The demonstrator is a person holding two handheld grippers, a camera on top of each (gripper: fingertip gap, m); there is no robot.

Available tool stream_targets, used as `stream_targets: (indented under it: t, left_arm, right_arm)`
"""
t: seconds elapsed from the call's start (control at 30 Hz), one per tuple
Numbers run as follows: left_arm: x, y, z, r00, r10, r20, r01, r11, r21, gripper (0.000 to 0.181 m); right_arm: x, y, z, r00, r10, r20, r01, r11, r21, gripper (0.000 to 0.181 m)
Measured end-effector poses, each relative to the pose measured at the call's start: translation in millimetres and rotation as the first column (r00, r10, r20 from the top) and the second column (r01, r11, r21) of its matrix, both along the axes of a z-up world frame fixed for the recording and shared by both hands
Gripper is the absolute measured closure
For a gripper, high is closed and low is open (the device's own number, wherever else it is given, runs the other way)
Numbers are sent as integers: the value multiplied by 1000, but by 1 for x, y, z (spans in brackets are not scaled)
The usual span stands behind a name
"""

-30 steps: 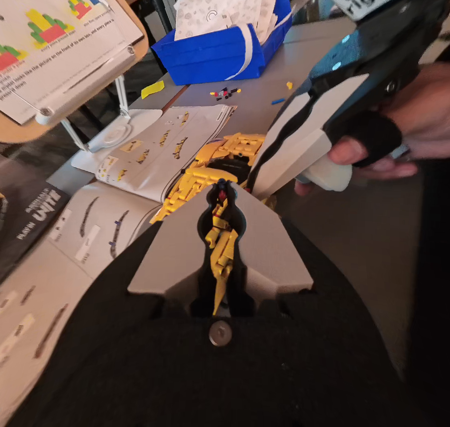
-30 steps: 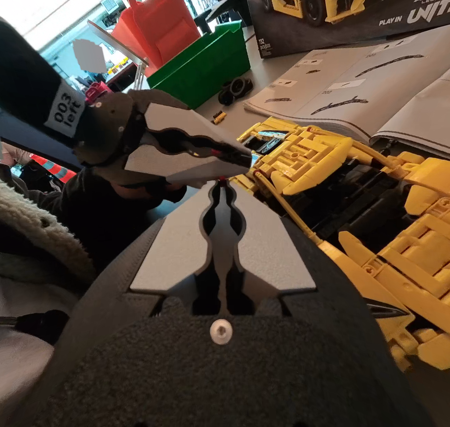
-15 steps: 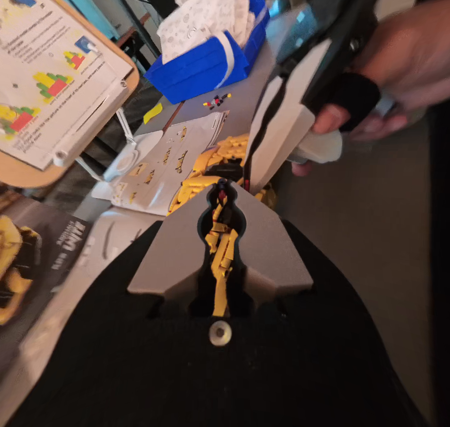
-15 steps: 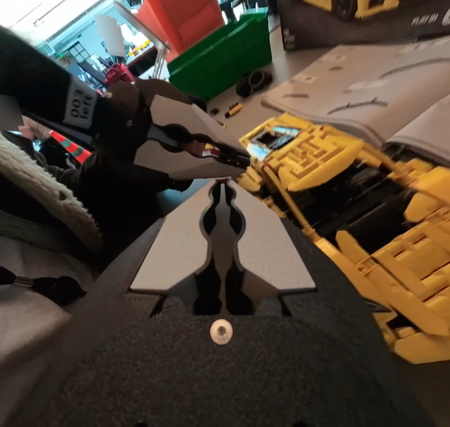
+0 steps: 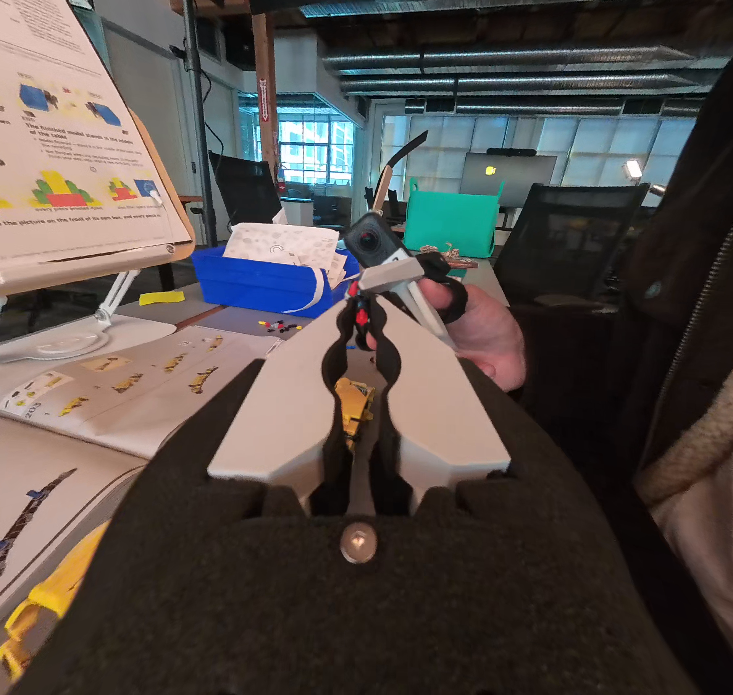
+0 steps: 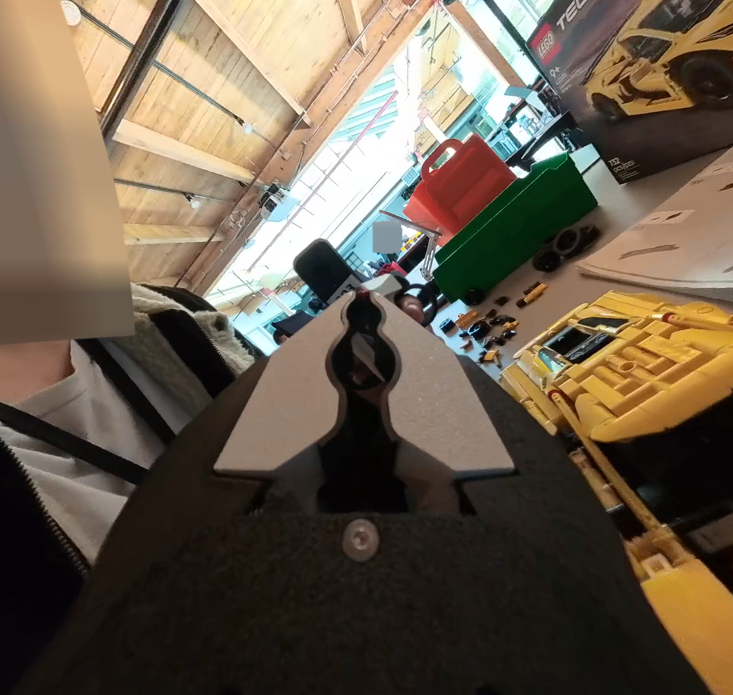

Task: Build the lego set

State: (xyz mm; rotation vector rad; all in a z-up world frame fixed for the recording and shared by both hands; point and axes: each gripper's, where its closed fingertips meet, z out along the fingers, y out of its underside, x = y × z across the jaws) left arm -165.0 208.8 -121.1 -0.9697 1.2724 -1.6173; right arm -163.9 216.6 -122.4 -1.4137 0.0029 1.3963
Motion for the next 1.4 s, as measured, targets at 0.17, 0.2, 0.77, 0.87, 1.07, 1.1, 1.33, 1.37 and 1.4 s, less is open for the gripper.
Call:
stream_targets:
  t: [0.17,0.2,0.77,0.87,1.07,1.1,1.33,1.37,1.4]
  left_arm:
    - [-2,1,3,1000,-14,20,14,1000,-27,175]
    - [-2,1,3,1000,-16,19,17,999,-29,174]
    - [-6,-1,4,958,-286,17,266,868,-419,175]
    - [-7,0,4,938,-346,39,318,804,-502,174]
    - [-8,0,3,887,-455,85,398,655,-642,174]
    - [-8,0,3,879,-468,90,406,636,-656,174]
    - [-5,1,-7,850,-522,76,402,548,-734,175]
    - [-5,1,-7,855,-514,67,398,568,-720,175]
    - [-5,0,-7,858,-509,60,396,583,-710,175]
  right_arm:
    - [-5,-2,0,1000,14,-8,-14,1000,-4,179]
    - [-5,-2,0,1000,11,-4,-12,1000,-3,179]
    - [-7,-3,2,924,-164,346,111,979,169,179]
    - [-8,-3,2,900,-185,394,116,974,193,179]
    - [-9,-4,1,806,-282,520,141,945,295,179]
    - [-9,-3,1,784,-301,543,144,939,312,179]
    - [-7,-3,-10,726,-268,634,96,952,292,179]
    - [-7,-3,-10,738,-260,623,94,954,286,178]
    - [-8,-3,-10,757,-246,605,92,957,274,179]
